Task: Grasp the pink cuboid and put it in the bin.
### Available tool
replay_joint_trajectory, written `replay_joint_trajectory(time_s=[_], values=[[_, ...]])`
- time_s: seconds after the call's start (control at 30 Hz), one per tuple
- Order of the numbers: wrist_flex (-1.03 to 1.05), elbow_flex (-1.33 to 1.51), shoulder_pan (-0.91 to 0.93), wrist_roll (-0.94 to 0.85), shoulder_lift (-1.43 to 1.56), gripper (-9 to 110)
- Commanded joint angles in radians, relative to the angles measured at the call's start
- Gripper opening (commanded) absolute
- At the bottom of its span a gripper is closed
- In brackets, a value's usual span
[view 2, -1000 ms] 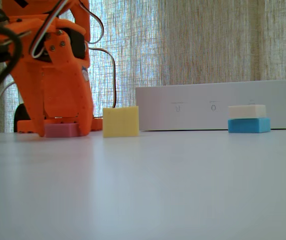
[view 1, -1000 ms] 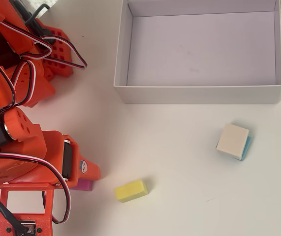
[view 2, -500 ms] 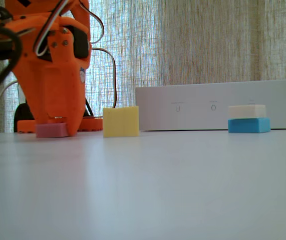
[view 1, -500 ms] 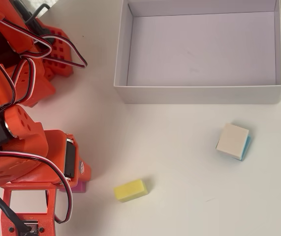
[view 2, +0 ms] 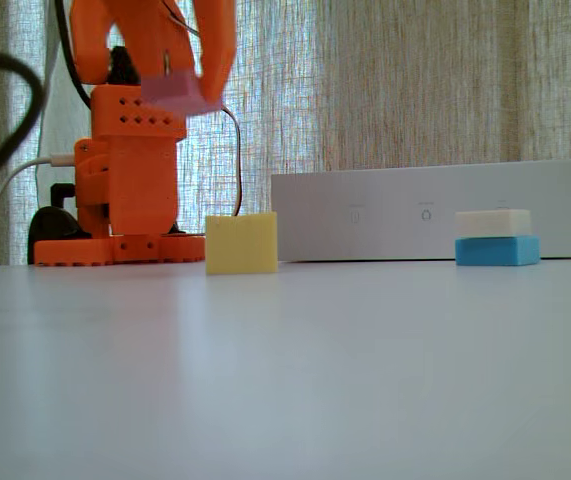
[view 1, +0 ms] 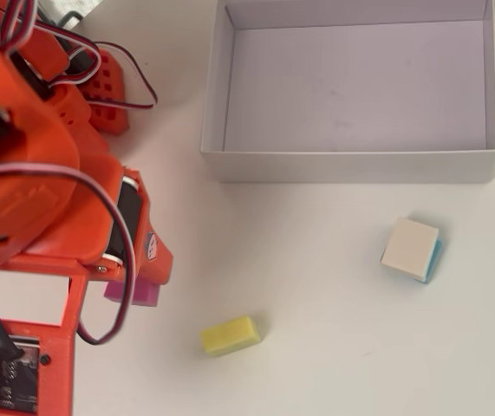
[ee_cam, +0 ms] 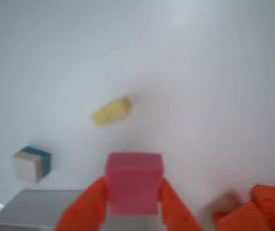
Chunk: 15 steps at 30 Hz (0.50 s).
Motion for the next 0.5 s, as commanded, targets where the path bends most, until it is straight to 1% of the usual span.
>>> replay_joint_trajectory(time_s=[0.0, 0.13, 0.27, 0.37, 0.47], values=[[-0.054, -0.100, -0.169, 0.258, 0.071, -8], [-0.172, -0.149, -0.357, 0.543, 0.141, -8], [-0.273, -0.150, -0.518, 0.762, 0.198, -8], [-0.327, -0.129, -0.626, 0.890, 0.225, -8], [-0.339, -0.071, -0.735, 0.936, 0.241, -8]])
